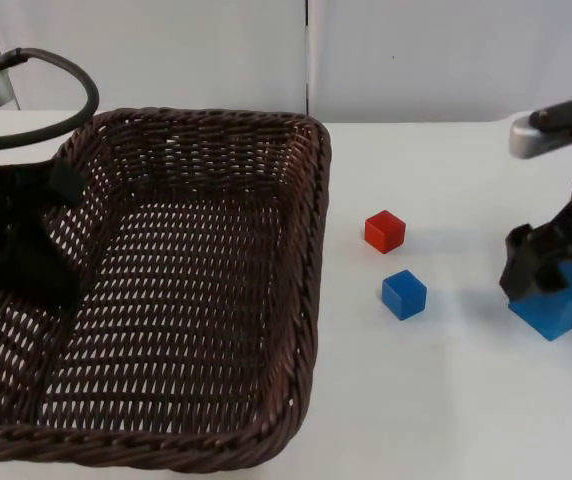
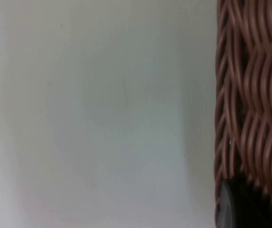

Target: Pick up the basket with the left hand and place the largest block into the basket with the right hand.

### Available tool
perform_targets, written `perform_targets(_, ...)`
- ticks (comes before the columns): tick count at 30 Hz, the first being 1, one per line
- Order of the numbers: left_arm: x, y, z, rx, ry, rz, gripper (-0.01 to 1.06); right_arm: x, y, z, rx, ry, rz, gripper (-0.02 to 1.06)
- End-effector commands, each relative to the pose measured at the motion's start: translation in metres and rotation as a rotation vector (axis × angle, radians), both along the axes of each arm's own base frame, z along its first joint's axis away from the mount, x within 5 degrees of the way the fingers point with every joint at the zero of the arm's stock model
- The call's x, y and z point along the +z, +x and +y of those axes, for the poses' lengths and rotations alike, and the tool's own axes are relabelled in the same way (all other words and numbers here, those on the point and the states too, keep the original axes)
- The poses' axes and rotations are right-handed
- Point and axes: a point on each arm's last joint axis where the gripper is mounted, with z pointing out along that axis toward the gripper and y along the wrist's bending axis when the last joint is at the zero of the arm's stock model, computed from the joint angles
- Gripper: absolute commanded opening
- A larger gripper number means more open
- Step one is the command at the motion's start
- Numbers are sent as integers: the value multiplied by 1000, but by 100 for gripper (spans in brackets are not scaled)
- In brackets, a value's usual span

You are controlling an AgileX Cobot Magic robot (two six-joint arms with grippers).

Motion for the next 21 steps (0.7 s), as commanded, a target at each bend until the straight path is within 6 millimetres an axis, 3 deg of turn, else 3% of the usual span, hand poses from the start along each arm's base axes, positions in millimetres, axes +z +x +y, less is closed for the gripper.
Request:
perform_targets(1, 4, 0, -2, 13, -25, -10, 0, -6, 4, 2, 8, 5, -31, 105)
perform_targets(9, 4, 0, -2, 17, -22, -15, 0, -27, 8, 3, 0, 6, -23, 105)
perform_targets(15, 4, 0, -2, 18, -21, -18, 0, -32, 8, 4, -12, 14, -17, 105)
perform_targets(21, 4, 1, -2, 22, -19, -23, 0, -32, 8, 4, -16, 15, -13, 94)
